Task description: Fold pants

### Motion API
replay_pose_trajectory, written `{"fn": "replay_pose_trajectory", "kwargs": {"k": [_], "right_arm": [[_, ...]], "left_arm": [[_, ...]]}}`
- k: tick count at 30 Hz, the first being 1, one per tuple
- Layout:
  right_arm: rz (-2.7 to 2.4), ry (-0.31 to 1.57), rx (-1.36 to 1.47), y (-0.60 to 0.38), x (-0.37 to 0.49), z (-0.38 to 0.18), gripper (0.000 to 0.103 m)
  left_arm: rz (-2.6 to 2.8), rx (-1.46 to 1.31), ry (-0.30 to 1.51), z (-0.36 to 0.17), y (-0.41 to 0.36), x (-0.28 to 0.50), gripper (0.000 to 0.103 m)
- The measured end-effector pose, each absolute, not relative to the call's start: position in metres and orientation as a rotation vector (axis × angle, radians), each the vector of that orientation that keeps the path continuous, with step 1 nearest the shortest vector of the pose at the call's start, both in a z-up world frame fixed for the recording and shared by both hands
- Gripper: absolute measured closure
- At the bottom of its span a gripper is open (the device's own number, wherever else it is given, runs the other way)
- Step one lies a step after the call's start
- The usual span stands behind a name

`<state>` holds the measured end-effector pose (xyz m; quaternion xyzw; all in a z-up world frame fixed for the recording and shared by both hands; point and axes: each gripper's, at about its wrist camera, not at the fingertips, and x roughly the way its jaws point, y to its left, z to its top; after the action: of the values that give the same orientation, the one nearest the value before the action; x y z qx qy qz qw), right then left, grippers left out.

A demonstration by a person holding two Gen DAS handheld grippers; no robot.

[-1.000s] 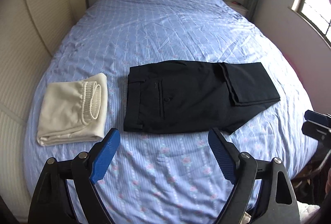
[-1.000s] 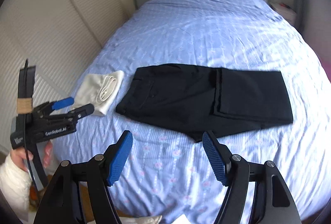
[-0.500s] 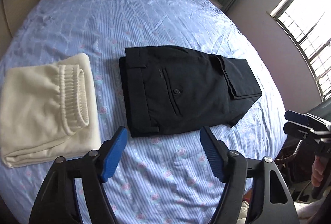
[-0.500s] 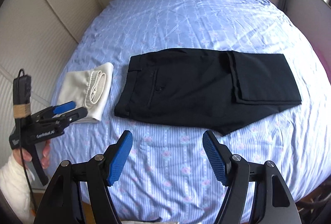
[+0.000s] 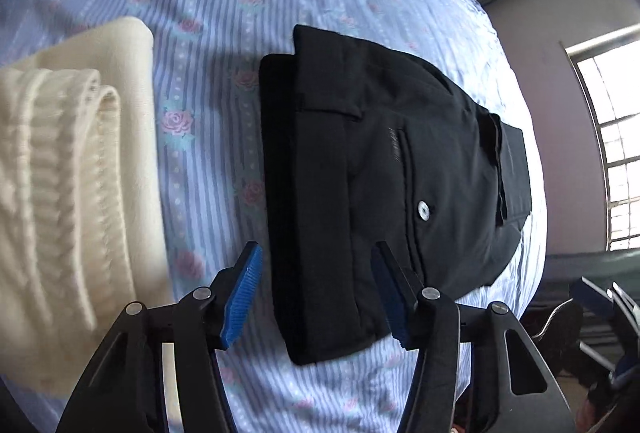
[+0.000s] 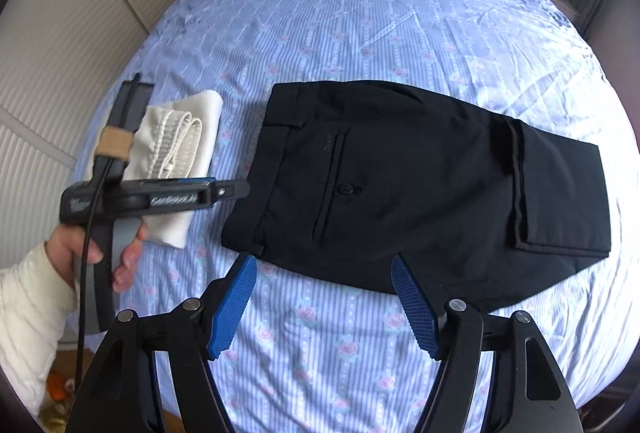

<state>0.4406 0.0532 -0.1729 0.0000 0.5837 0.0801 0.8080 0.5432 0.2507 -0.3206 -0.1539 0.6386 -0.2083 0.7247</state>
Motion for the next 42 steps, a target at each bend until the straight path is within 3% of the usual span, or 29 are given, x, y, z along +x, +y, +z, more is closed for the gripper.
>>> {"fn": "replay_pose_trajectory", "kwargs": {"k": [4,12,14,16,19,22,26,30,33,36,39,42], "right_arm": [[0.147,1.253,-0.005,0.055,0.451,-0.183,0.032],[0.139,1.283,0.078,0.049,0.458,-0.195,0.032],[0.138,1.281,0.092,0.047,0.459,-0.197,0.032],[0.139,1.282,0.126,0.042,0.461,-0.198,0.032],[0.141,1.277,0.164,0.035,0.463,-0.195,0.032],[0.139,1.257,0.191,0.028,0.463,-0.189,0.032],[0.132,1.242,0.2,0.022,0.466,-0.184,0.032],[0.109,1.24,0.179,0.017,0.466,-0.184,0.032],[0.105,1.245,0.194,0.01,0.465,-0.187,0.032],[0.076,1.262,0.218,-0.001,0.462,-0.19,0.032],[0.058,1.258,0.251,-0.013,0.457,-0.188,0.032],[0.044,1.259,0.27,-0.023,0.448,-0.187,0.032]], "left_arm": [[-0.445,-0.401,1.473,-0.35,0.252,0.566,0.057],[-0.498,-0.388,1.484,-0.366,0.243,0.582,0.054],[-0.52,-0.421,1.484,-0.366,0.243,0.582,0.059],[-0.552,-0.459,1.476,-0.362,0.243,0.582,0.074],[-0.656,-0.601,1.401,-0.341,0.261,0.578,0.086],[-0.726,-0.689,1.354,-0.334,0.264,0.575,0.086],[-0.651,-0.681,1.438,-0.362,0.245,0.58,0.086],[-0.654,-0.68,1.434,-0.365,0.228,0.584,0.073],[-0.57,-0.529,1.49,-0.369,0.208,0.589,0.061],[-0.557,-0.358,1.504,-0.365,0.192,0.589,0.061],[-0.464,-0.362,1.516,-0.363,0.184,0.588,0.061],[-0.472,-0.378,1.487,-0.338,0.177,0.582,0.082]]}}
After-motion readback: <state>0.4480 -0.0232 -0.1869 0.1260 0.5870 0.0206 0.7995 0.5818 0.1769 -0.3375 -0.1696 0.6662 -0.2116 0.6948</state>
